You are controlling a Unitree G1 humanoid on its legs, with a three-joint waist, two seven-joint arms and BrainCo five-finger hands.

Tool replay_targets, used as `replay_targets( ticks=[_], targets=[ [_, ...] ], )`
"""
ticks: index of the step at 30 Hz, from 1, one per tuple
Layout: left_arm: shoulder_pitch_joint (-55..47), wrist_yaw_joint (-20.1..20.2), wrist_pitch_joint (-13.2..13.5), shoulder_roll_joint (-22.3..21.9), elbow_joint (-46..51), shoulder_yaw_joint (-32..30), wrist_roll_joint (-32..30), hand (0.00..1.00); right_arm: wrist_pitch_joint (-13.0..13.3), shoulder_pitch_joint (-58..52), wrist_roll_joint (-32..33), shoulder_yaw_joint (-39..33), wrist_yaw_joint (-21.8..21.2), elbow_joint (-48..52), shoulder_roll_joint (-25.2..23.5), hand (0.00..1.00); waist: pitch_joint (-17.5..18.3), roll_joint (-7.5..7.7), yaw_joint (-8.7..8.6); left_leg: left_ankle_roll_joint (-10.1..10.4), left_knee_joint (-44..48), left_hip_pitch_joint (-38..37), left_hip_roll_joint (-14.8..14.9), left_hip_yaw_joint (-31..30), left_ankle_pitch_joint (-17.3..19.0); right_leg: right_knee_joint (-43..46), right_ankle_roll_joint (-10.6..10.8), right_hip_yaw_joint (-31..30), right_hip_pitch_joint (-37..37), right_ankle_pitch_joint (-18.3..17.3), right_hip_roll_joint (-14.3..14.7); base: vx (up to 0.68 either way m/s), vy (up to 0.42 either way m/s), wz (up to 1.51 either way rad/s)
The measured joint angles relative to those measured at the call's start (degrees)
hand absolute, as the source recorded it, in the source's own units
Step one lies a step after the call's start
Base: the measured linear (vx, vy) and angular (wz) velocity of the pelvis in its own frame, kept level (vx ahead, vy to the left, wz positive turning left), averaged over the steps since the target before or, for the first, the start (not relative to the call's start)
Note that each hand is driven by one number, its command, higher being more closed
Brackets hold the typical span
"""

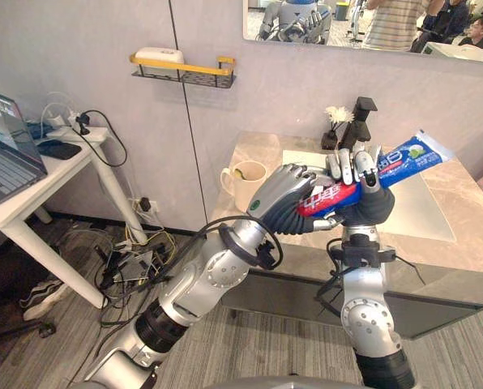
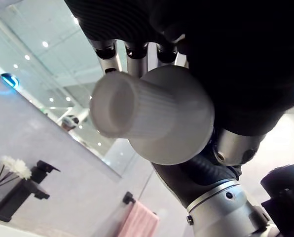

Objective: Organize washtable

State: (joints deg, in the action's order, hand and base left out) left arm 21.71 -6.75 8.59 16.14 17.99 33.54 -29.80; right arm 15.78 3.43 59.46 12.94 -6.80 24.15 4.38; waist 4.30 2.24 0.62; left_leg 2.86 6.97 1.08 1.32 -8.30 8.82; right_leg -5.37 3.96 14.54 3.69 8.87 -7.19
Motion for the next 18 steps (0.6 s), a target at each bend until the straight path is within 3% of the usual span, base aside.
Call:
replay_targets(
  ticks=[4, 10, 14, 18],
  targets=[
    [-1.7, -0.01, 0.14, 0.02, 0.3, -0.83, -0.53, 0.0, -0.29, -0.69, -0.5, -0.11, 0.0, -0.17, -0.01, 1.0, 0.19, -0.29, -0.05, -0.01, -0.11, -0.16, -0.01, -0.15, -0.01, 0.03, -0.02, 0.19, -0.21, -0.02, 0.03, 0.0, -0.001, 0.01],
    [-3.13, -6.73, 1.33, 0.07, 12.54, -14.25, -0.48, 0.0, -1.49, -5.59, -0.49, -4.18, 1.7, -5.89, 0.08, 1.0, 0.45, -0.67, 0.53, -0.01, -0.41, -0.47, -0.05, -0.69, -0.07, 0.04, -0.12, 0.63, -0.67, -0.15, 0.0, 0.01, -0.001, 0.05],
    [-6.89, -7.74, 2.23, 0.32, 14.8, -16.23, -0.58, 0.0, -1.43, -5.49, -0.57, -5.37, 1.79, -5.62, 0.05, 1.0, 0.5, -0.65, 0.57, 0.01, -0.73, -0.59, -0.05, -1.09, -0.32, 0.04, -0.12, 0.82, -0.86, -0.16, 0.0, 0.0, -0.003, 0.05],
    [-13.67, -8.57, 2.29, 0.55, 17.85, -22.44, -0.88, 0.0, -1.38, -5.49, -1.66, -7.78, 1.8, -5.46, 0.05, 1.0, 0.5, -0.68, 0.92, 0.01, -1.04, -0.59, -0.03, -1.31, -0.5, 0.03, -0.13, 0.87, -0.87, -0.17, 0.01, -0.01, -0.002, 0.02]
  ],
)
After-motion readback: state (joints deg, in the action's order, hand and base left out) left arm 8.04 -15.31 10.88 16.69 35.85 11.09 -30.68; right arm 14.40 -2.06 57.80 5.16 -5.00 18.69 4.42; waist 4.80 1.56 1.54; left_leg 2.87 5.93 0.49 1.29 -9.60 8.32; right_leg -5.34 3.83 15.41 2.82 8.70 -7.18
